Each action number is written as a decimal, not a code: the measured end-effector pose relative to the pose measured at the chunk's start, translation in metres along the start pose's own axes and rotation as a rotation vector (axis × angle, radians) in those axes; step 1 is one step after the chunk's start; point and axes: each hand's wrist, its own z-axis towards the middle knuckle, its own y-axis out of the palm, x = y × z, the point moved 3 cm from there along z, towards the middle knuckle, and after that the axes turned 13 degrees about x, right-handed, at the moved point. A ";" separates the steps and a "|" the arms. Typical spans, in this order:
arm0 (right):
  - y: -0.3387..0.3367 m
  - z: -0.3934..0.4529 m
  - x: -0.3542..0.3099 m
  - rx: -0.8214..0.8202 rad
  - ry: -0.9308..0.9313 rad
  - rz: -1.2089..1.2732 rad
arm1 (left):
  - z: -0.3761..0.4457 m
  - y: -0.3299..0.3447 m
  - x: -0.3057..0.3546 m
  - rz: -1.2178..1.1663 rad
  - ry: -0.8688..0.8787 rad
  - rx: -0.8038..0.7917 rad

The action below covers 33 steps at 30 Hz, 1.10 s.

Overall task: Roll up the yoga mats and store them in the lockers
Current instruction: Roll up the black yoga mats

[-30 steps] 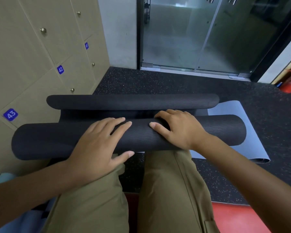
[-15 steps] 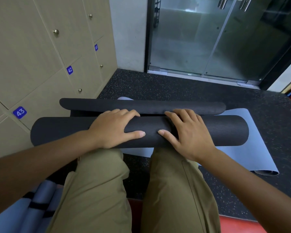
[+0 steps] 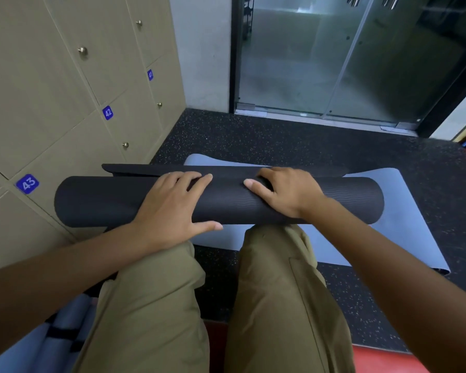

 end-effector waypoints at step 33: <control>0.062 0.069 0.057 -0.526 0.126 0.354 | 0.059 0.074 -0.042 -0.012 0.105 -0.292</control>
